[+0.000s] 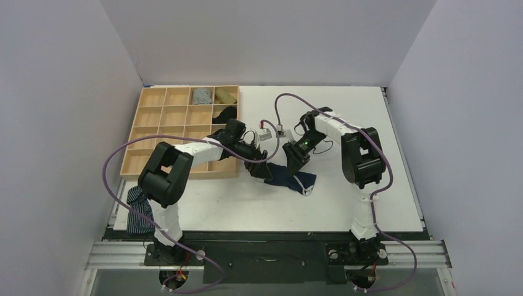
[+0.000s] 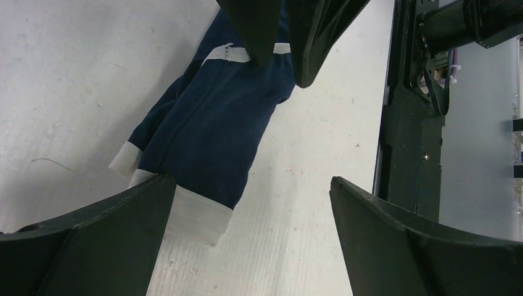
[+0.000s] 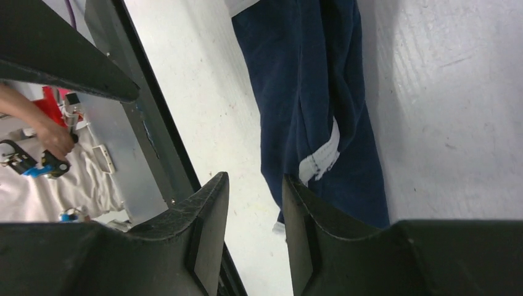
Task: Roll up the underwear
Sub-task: Fold the underwear at the center of the board.
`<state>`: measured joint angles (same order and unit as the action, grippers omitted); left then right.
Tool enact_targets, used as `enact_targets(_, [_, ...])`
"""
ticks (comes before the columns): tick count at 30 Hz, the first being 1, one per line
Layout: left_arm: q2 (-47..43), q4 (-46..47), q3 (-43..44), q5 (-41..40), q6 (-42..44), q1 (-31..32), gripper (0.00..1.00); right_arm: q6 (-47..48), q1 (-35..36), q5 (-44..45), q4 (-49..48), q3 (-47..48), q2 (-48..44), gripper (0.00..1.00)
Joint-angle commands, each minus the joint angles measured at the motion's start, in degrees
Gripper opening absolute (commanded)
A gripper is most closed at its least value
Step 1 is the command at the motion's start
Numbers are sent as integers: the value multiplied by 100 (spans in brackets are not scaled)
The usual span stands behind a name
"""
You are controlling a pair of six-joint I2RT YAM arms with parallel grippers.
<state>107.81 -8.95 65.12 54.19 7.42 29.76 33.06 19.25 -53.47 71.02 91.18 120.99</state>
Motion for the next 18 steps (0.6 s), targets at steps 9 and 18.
enact_targets(9, [550, 238, 354, -369, -451, 5, 97, -253, 10, 18, -210, 254, 644, 34])
enact_targets(18, [544, 128, 259, -591, -288, 80, 97, -615, -23, 620, -705, -231, 431, 34])
